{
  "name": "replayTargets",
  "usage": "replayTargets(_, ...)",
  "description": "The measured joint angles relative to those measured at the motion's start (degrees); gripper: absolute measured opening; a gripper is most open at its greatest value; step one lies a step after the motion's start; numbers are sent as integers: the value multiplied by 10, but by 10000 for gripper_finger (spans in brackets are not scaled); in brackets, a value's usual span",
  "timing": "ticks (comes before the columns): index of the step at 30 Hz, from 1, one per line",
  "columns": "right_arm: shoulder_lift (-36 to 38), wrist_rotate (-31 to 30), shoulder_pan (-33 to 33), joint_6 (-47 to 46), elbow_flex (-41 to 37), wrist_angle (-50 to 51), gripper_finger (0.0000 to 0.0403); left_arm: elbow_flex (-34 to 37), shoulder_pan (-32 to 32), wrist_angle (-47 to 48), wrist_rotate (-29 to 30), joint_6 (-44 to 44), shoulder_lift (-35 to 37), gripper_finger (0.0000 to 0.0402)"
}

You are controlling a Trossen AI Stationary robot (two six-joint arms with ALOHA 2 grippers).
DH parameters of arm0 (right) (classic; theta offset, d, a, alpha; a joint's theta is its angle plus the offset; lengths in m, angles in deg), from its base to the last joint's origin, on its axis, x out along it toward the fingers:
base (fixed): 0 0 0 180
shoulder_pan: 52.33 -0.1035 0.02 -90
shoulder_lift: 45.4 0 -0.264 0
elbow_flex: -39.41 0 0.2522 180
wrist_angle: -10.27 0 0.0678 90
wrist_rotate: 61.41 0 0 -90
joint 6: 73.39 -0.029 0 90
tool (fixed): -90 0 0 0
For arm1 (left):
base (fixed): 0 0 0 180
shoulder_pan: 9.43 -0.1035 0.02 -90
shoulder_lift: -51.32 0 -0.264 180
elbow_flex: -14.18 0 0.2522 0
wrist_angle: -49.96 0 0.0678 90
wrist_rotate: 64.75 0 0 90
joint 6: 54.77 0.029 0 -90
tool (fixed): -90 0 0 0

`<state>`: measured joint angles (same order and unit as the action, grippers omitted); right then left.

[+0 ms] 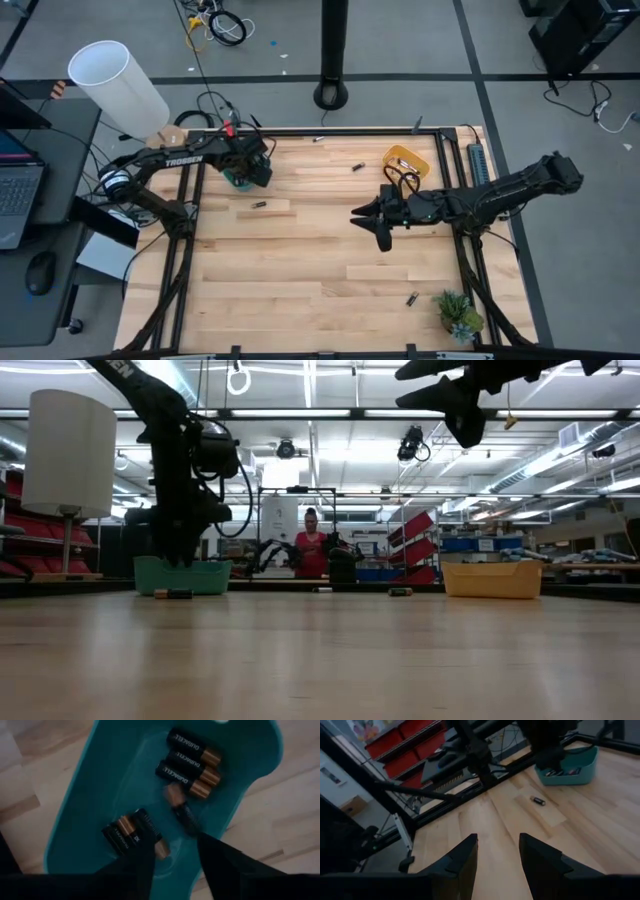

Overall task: Sort batteries
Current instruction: Put the black battery into the blue bin

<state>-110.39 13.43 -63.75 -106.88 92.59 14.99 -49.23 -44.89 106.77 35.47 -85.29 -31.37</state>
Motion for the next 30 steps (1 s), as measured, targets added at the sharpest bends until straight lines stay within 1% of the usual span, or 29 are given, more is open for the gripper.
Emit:
replayTargets(2,0,0,11,0,0,0,154,-4,0,0,0,19,0,178)
replayTargets(4,0,0,25,0,0,0,154,-10,0,0,1,39,0,188)
replayTargets(7,0,0,47,0,0,0,154,-18,12,-7,2,86,9,189)
replayTargets(10,0,0,70,0,0,-3,154,-10,56,-64,-8,138,44,179)
replayTargets(12,0,1,82,1,0,-3,154,16,94,-114,-27,174,74,170)
replayTargets(14,0,1,90,1,0,-3,154,55,129,-181,-53,188,106,161)
replayTargets(17,0,3,97,6,0,-3,154,124,163,-258,-84,176,160,149)
replayTargets(19,0,4,98,8,0,-3,154,168,180,-293,-102,149,204,140)
replayTargets(22,0,4,99,13,0,-3,154,220,195,-352,-95,124,276,130)
replayTargets(25,0,4,99,21,0,-1,154,258,195,-364,-65,142,325,126)
replayTargets(28,0,4,99,34,0,0,154,280,195,-382,-60,188,339,125)
replayTargets(30,0,4,102,36,0,0,154,293,195,-397,-67,197,339,125)
